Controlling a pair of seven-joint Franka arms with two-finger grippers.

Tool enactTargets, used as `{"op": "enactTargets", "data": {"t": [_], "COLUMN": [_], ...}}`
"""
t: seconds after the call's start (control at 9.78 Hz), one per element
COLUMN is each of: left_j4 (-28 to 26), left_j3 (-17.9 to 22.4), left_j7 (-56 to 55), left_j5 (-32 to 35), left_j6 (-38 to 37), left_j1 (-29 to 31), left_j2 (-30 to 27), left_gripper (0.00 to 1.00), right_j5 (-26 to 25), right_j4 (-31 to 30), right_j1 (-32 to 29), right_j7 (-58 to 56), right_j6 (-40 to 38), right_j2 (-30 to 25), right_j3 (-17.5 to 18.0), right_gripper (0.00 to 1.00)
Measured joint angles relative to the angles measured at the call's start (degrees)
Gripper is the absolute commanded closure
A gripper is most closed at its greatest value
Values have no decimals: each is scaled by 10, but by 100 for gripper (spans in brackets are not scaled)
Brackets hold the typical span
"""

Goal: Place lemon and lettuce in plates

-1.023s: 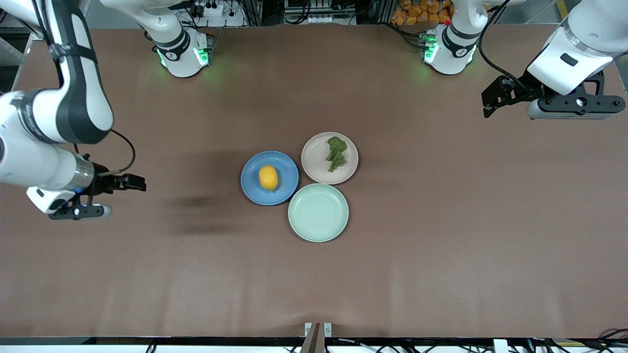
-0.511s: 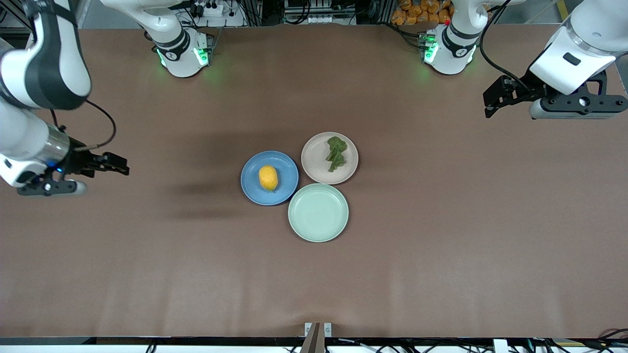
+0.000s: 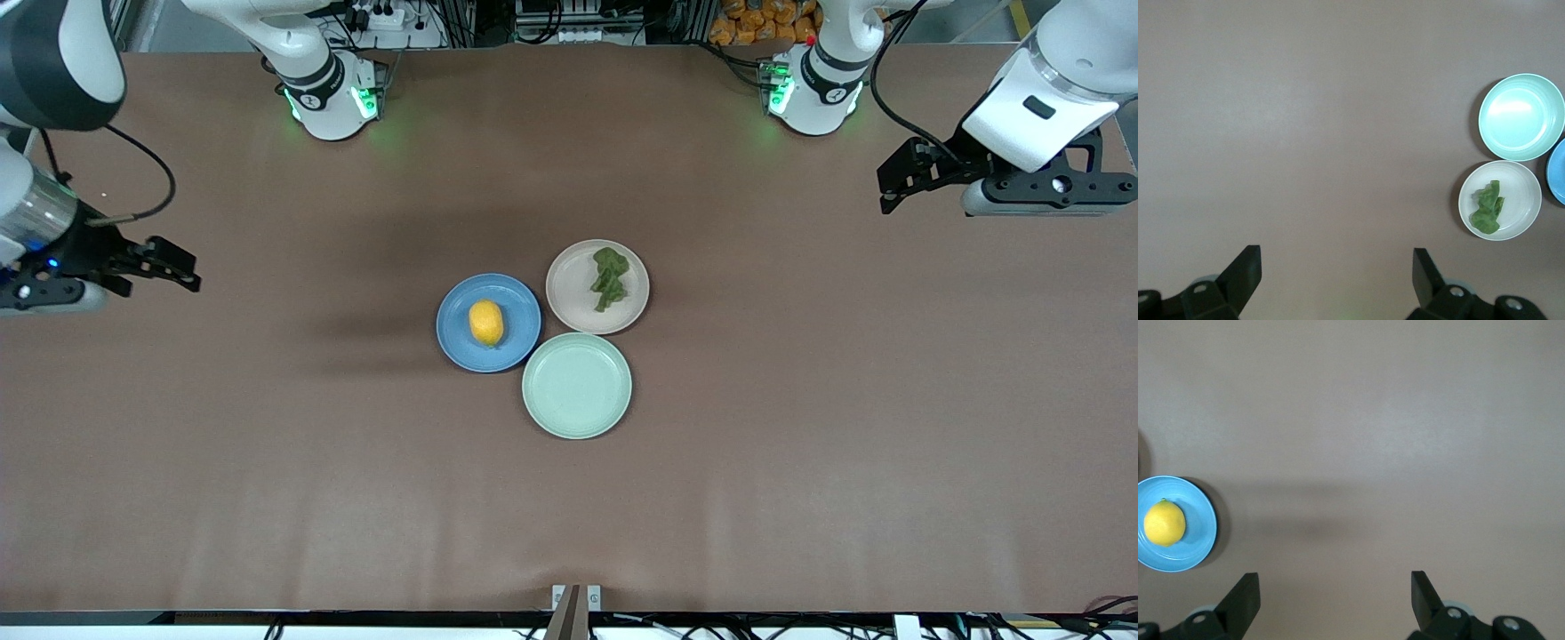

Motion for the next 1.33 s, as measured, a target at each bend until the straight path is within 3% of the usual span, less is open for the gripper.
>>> {"op": "enactTargets", "data": {"t": [0.82,1.33], "left_j4": [0,2], "left_j3": [0,0], "left_j7": [0,0], "left_j5": [0,0], "left_j6": [0,0], "left_j1": [0,0], "left_j2": [0,0], "left_gripper": [0,0], "right_j5": [-3,-5], "right_j4": [103,113], "right_j1": [-1,-1], "right_j7": [0,0], "right_j6": [-95,-118], "right_j2": [-3,1], "right_j3": [4,-8], "right_gripper": [0,0]}}
